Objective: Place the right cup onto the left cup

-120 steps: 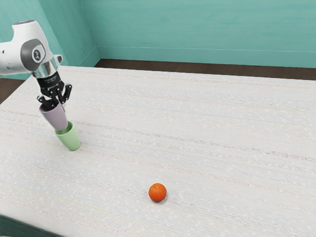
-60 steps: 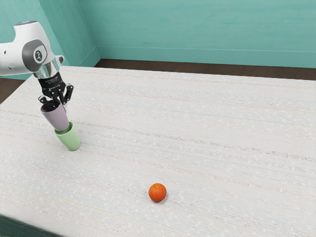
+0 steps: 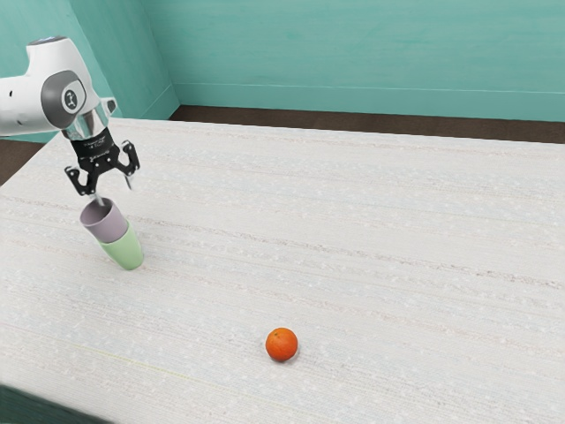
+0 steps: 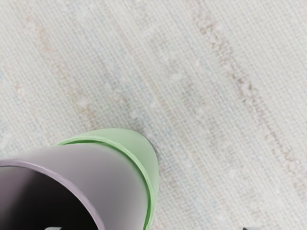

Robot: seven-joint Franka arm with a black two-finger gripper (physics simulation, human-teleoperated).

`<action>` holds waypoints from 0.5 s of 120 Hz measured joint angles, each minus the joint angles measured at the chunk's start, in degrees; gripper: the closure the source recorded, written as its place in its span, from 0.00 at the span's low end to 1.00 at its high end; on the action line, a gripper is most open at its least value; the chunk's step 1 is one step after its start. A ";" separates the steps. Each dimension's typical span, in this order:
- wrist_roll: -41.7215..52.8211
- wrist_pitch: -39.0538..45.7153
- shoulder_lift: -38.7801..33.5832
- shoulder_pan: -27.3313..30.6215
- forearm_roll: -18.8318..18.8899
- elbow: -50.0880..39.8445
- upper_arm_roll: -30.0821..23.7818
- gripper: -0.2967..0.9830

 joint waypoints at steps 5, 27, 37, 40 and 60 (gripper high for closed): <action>-0.02 0.03 -0.03 -0.02 -0.03 0.06 0.00 0.37; -0.07 -0.35 -1.17 -0.11 0.16 0.64 -0.04 0.30; 0.49 -1.27 -3.01 -0.06 0.28 1.24 -0.69 0.28; 1.44 -1.93 -3.53 -0.08 0.50 2.59 -1.15 0.27; 13.82 -6.76 -5.43 -6.60 1.32 13.57 -3.07 0.26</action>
